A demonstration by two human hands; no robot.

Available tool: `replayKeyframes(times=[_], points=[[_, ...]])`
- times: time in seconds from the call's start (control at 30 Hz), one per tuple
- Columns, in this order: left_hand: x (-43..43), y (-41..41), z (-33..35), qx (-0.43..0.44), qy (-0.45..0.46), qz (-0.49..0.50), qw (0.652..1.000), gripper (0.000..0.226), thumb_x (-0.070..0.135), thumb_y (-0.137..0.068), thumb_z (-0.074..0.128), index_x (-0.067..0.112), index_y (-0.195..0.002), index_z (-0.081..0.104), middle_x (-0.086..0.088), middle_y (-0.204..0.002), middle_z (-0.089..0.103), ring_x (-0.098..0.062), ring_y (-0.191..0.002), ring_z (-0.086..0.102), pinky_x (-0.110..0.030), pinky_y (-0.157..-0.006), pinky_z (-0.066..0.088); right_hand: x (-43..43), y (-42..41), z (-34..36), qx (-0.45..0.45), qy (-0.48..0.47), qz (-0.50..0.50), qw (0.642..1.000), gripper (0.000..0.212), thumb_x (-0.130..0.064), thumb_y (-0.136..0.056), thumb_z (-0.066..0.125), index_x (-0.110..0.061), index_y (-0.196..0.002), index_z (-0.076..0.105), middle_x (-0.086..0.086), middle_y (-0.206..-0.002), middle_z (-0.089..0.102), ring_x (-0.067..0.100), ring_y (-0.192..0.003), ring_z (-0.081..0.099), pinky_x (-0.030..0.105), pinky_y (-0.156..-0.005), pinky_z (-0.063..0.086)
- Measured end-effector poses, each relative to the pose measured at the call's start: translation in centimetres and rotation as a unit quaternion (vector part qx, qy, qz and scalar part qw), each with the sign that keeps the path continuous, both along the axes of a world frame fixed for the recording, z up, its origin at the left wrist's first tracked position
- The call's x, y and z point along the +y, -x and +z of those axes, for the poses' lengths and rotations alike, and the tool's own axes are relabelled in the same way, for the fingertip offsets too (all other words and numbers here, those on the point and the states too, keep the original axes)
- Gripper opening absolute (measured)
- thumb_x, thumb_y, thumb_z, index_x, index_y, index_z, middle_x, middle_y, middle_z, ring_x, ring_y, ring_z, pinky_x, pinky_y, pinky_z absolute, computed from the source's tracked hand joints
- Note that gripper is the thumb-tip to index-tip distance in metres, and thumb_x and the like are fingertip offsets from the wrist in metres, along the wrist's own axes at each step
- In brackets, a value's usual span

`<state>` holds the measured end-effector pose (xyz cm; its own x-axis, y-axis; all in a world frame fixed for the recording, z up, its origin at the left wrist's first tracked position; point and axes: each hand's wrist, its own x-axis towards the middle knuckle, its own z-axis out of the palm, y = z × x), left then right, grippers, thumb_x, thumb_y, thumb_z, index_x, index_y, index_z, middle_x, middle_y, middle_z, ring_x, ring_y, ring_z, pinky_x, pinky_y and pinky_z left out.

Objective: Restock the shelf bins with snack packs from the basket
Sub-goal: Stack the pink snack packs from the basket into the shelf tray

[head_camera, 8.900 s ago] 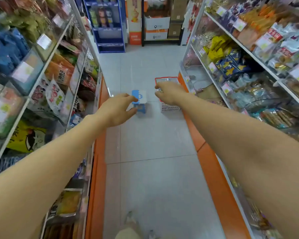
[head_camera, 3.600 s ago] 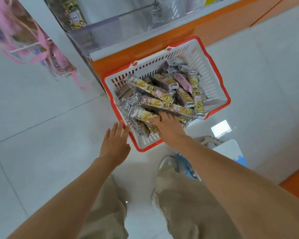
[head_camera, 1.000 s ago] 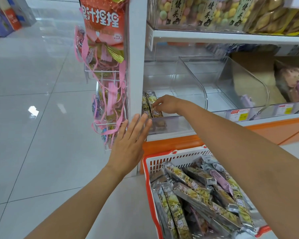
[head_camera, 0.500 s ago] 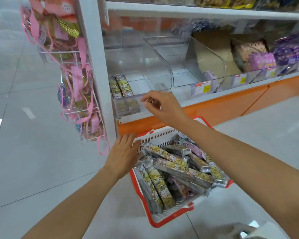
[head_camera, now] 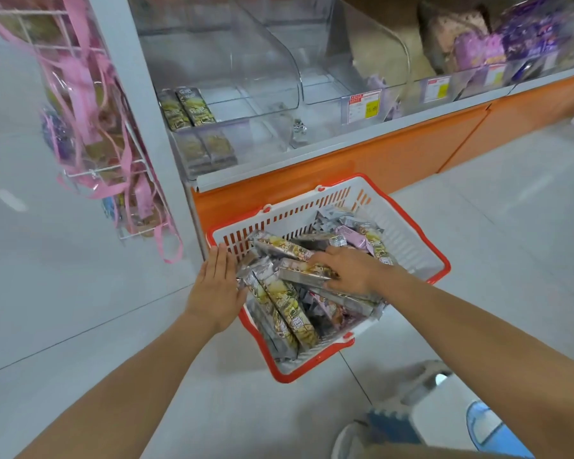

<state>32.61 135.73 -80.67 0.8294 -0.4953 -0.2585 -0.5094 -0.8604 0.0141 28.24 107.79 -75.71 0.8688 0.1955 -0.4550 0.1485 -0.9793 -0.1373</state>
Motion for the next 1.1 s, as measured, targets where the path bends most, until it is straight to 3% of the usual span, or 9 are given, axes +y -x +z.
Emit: replayKeyframes(times=[0.13, 0.23, 0.37, 0.43, 0.53, 0.63, 0.77, 0.93, 1.1], points=[[0.1, -0.2, 0.4, 0.014, -0.006, -0.01, 1.0, 0.075, 0.05, -0.103, 0.016, 0.0, -0.153, -0.009, -0.02, -0.16, -0.018, -0.032, -0.148, -0.018, -0.039, -0.118, -0.009, 0.0, -0.4, 1.0, -0.008, -0.073, -0.009, 0.997, 0.048, -0.029, -0.09, 0.065, -0.028, -0.134, 0.046, 0.002, -0.109, 0.056, 0.019, -0.094, 0.055, 0.03, -0.079, 0.041], [0.6, -0.7, 1.5, 0.006, 0.009, -0.021, 1.0, 0.071, 0.046, -0.104, 0.019, 0.001, -0.154, -0.003, -0.019, -0.162, -0.008, -0.031, -0.15, -0.009, -0.039, -0.121, -0.004, 0.1, -1.5, 3.4, -0.077, -0.123, -0.016, 0.989, 0.047, -0.028, -0.09, 0.067, -0.025, -0.134, 0.051, -0.009, -0.106, 0.053, 0.01, -0.089, 0.05, 0.024, -0.074, 0.036], [1.3, -1.8, 4.0, -0.139, 0.137, -0.036, 0.98, 0.066, 0.041, -0.101, 0.021, -0.004, -0.148, 0.031, -0.025, -0.156, 0.026, -0.039, -0.146, 0.024, -0.049, -0.118, 0.021, 0.1, -3.4, 7.6, -0.167, -0.206, -0.053, 0.963, 0.047, -0.034, -0.087, 0.07, -0.034, -0.131, 0.054, -0.009, -0.098, 0.056, 0.012, -0.087, 0.053, 0.026, -0.073, 0.044], [1.0, -2.5, 5.9, -0.22, 0.171, -0.045, 0.96, 0.062, 0.034, -0.097, 0.03, -0.006, -0.145, 0.037, -0.026, -0.152, 0.034, -0.04, -0.142, 0.03, -0.053, -0.116, 0.026, 0.4, -4.3, 9.9, -0.19, -0.245, -0.051, 0.949, 0.047, -0.033, -0.086, 0.072, -0.034, -0.13, 0.056, -0.012, -0.094, 0.055, 0.011, -0.085, 0.055, 0.021, -0.071, 0.045], [0.6, -3.6, 8.7, -0.302, 0.202, -0.049, 0.93, 0.067, 0.021, -0.091, 0.051, -0.003, -0.149, 0.029, -0.022, -0.155, 0.024, -0.037, -0.145, 0.02, -0.05, -0.121, 0.013, 1.3, -5.3, 13.1, -0.209, -0.306, -0.059, 0.927, 0.046, -0.032, -0.084, 0.074, -0.028, -0.128, 0.058, -0.004, -0.093, 0.056, 0.008, -0.08, 0.055, 0.02, -0.07, 0.046], [0.6, -4.6, 10.8, -0.341, 0.195, -0.033, 0.919, 0.07, 0.017, -0.091, 0.046, 0.0, -0.153, 0.019, -0.02, -0.16, 0.014, -0.034, -0.149, 0.01, -0.046, -0.122, 0.003, 2.2, -6.2, 16.0, -0.233, -0.331, -0.07, 0.912, 0.045, -0.032, -0.084, 0.075, -0.028, -0.125, 0.06, -0.003, -0.092, 0.056, 0.006, -0.078, 0.053, 0.022, -0.07, 0.049], [1.1, -6.2, 12.5, -0.359, 0.174, -0.007, 0.917, 0.071, 0.019, -0.091, 0.038, 0.002, -0.155, 0.012, -0.017, -0.163, 0.007, -0.031, -0.151, 0.002, -0.048, -0.123, 0.004, 3.6, -8.8, 19.8, -0.277, -0.313, -0.067, 0.906, 0.042, -0.035, -0.085, 0.072, -0.029, -0.125, 0.06, -0.004, -0.092, 0.057, 0.011, -0.083, 0.057, 0.022, -0.073, 0.047], [1.9, -7.5, 12.7, -0.354, 0.152, -0.006, 0.923, 0.088, 0.013, -0.081, 0.062, 0.003, -0.155, 0.016, -0.015, -0.163, 0.013, -0.031, -0.151, 0.007, -0.048, -0.122, 0.002, 5.5, -13.7, 23.2, -0.317, -0.291, -0.07, 0.9, 0.041, -0.036, -0.087, 0.071, -0.026, -0.125, 0.062, 0.002, -0.09, 0.058, 0.007, -0.074, 0.054, 0.022, -0.075, 0.046], [2.3, -8.3, 12.3, -0.388, 0.142, -0.019, 0.91, 0.089, 0.013, -0.078, 0.06, 0.007, -0.155, 0.014, -0.01, -0.163, 0.011, -0.026, -0.151, 0.005, -0.046, -0.121, 0.001, 7.1, -18.7, 24.0, -0.309, -0.278, -0.082, 0.906, 0.041, -0.034, -0.087, 0.071, -0.023, -0.125, 0.062, -0.001, -0.084, 0.054, 0.004, -0.068, 0.049, 0.025, -0.075, 0.043]])
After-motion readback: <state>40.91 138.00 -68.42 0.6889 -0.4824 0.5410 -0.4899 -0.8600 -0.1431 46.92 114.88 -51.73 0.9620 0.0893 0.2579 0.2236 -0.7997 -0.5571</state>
